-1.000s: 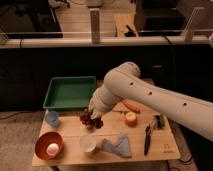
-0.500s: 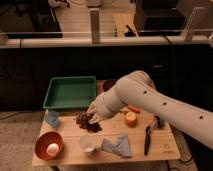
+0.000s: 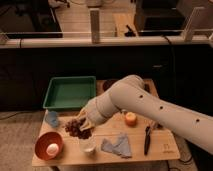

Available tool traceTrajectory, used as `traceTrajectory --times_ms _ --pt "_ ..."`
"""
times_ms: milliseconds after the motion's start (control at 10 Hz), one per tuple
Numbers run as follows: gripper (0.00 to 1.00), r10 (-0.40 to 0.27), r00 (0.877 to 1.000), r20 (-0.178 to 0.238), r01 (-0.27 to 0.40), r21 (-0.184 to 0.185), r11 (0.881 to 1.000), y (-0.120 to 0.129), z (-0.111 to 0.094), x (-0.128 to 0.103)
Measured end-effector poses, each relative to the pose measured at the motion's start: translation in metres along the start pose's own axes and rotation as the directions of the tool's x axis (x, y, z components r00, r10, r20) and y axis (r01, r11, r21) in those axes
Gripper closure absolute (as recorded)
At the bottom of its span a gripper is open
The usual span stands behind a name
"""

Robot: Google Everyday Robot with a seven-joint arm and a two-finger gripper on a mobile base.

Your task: Place grapes in paper cup

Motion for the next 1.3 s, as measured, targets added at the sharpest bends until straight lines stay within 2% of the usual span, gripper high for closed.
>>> traceTrajectory --times_ms 500,900,1300 --pt "0.99 -0.020 0.999 0.035 0.020 -0.021 1.000 0.009 0.014 -0.004" --pt "0.99 0.026 0.996 0.080 -0.020 -0.075 0.997 0.019 0.037 0.016" --pt "0.99 0.077 0.993 0.089 -0.066 -0.117 0.991 0.034 0.059 0.042"
